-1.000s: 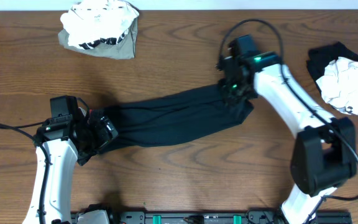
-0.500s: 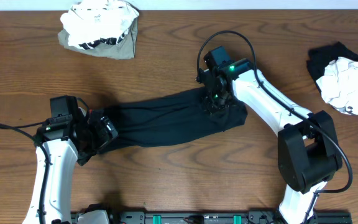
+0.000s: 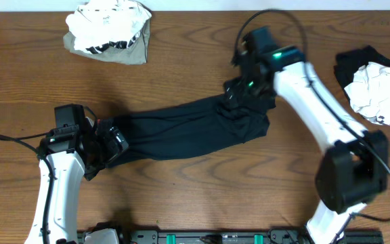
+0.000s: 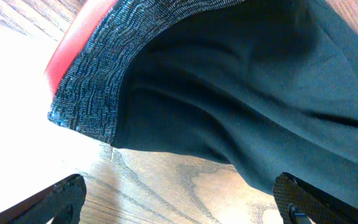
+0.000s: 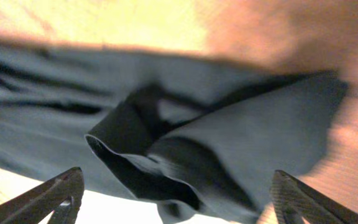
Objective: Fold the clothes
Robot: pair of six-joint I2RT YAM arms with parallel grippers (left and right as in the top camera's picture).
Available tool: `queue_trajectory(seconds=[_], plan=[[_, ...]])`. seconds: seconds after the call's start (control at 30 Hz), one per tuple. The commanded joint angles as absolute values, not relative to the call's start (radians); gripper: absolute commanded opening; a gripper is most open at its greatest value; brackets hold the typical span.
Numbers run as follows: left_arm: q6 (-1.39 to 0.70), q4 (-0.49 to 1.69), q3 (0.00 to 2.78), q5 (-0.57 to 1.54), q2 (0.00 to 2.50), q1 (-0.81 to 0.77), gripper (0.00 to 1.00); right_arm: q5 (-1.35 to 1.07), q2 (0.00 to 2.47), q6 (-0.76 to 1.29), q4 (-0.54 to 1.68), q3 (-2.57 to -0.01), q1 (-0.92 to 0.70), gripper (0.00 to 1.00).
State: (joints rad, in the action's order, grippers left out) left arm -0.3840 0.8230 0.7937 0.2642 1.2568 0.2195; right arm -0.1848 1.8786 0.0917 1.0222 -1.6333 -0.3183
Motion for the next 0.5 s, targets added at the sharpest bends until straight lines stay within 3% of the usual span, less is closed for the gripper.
queue_trajectory(seconds=[0.0, 0.2, 0.47], plan=[[-0.366, 0.826, 0.802, 0.273, 1.262, 0.216, 0.98, -0.196, 1.81, 0.127, 1.06, -1.661, -0.247, 0.95], [-0.367, 0.826, 0.802, 0.273, 1.262, 0.216, 0.98, -0.273, 1.824, 0.134, 1.091, -1.549, -0.164, 0.96], [-0.367, 0.827, 0.802, 0.273, 1.262, 0.216, 0.98, -0.441, 1.825, 0.135, 0.876, -1.312, -0.16, 0.93]])
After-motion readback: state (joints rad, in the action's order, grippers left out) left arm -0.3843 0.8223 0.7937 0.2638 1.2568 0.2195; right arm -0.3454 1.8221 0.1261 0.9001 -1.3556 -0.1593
